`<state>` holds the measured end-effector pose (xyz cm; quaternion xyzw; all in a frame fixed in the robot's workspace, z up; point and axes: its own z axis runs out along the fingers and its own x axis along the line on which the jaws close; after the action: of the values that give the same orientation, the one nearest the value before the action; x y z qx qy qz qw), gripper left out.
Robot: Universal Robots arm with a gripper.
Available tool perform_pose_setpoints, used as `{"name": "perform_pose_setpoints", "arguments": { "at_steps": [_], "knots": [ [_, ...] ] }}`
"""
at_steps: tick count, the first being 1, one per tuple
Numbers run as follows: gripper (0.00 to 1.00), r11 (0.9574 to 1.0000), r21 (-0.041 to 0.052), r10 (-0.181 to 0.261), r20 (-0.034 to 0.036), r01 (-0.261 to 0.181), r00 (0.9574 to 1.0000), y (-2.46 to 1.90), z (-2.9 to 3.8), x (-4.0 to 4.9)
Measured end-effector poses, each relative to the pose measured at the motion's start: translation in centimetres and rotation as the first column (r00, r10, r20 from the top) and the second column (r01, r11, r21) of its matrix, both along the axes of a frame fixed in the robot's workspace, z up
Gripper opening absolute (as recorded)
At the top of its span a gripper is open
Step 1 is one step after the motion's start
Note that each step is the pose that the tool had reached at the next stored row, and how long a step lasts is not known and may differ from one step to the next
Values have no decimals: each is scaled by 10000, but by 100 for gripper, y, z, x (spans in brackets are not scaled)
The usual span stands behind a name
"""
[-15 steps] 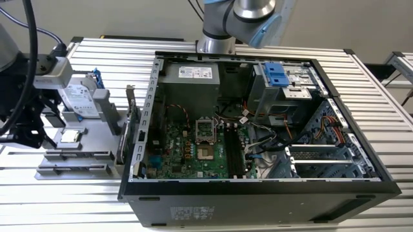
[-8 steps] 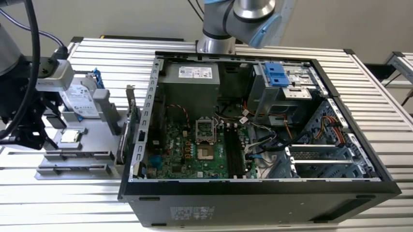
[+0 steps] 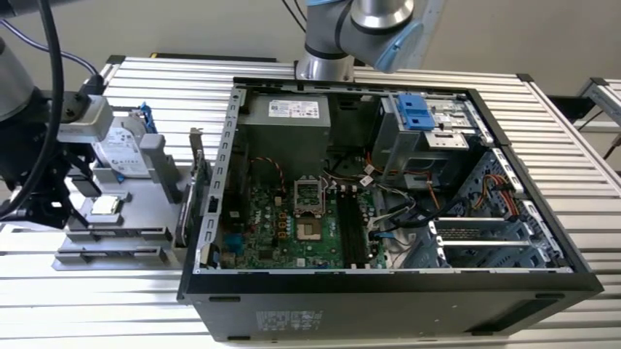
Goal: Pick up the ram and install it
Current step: 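Pick up the ram and move it above insertion slot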
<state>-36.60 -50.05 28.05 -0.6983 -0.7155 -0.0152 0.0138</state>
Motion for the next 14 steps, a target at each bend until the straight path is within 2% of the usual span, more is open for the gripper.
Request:
{"name": "perform_pose_setpoints", "arguments": {
  "at_steps": [14],
  "knots": [
    [100,10000,0,-1,-14,1,10000,-46,-99,0]
  ]
}}
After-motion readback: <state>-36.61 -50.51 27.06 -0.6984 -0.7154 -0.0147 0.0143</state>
